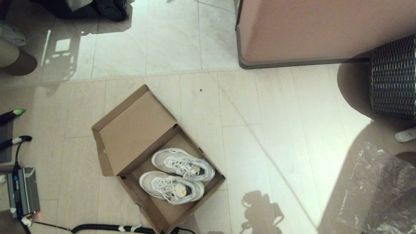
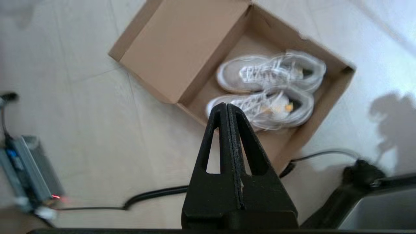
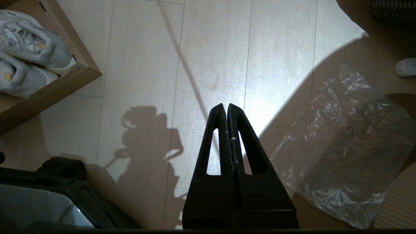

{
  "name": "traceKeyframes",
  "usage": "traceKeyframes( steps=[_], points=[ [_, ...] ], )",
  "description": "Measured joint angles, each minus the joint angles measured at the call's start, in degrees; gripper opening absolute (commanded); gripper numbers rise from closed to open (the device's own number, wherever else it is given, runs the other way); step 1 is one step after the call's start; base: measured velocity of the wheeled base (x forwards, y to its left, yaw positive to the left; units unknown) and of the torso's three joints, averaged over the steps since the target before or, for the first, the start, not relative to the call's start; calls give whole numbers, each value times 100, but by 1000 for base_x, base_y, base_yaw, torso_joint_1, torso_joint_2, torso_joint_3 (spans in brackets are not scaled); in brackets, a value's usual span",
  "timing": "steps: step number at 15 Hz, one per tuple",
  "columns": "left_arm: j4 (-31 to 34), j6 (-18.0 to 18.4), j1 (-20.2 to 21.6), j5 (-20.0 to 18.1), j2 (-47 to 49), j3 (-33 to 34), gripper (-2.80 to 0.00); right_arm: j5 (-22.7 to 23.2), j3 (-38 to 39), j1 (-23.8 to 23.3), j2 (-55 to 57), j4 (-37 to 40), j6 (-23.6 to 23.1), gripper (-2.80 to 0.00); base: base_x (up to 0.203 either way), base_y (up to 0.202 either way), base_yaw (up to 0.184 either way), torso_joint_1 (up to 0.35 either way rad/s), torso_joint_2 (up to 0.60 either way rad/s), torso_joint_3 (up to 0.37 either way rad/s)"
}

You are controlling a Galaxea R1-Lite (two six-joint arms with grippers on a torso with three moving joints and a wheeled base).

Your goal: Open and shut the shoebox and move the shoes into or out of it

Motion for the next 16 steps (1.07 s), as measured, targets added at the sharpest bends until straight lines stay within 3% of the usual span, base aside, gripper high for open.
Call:
traceKeyframes(
  steps=[2,4,6,9,16],
  points=[
    [190,175,2,-257,0,30,-280,17,0,0,0,-6,-23,-280,0,0,0,0,0,0],
    [196,64,0,-312,1,54,-280,13,0,0,2,-6,-8,-280,0,0,0,0,0,0],
    [172,-230,0,-294,1,71,-280,0,0,0,2,-7,9,-280,0,0,0,0,0,0],
    [309,-992,6,-11,1,73,-280,11,0,0,2,-1,1,-280,0,0,0,0,0,0],
    [299,-1079,18,66,9,82,-280,-50,0,0,5,2,53,-280,0,0,0,0,0,0]
  ],
)
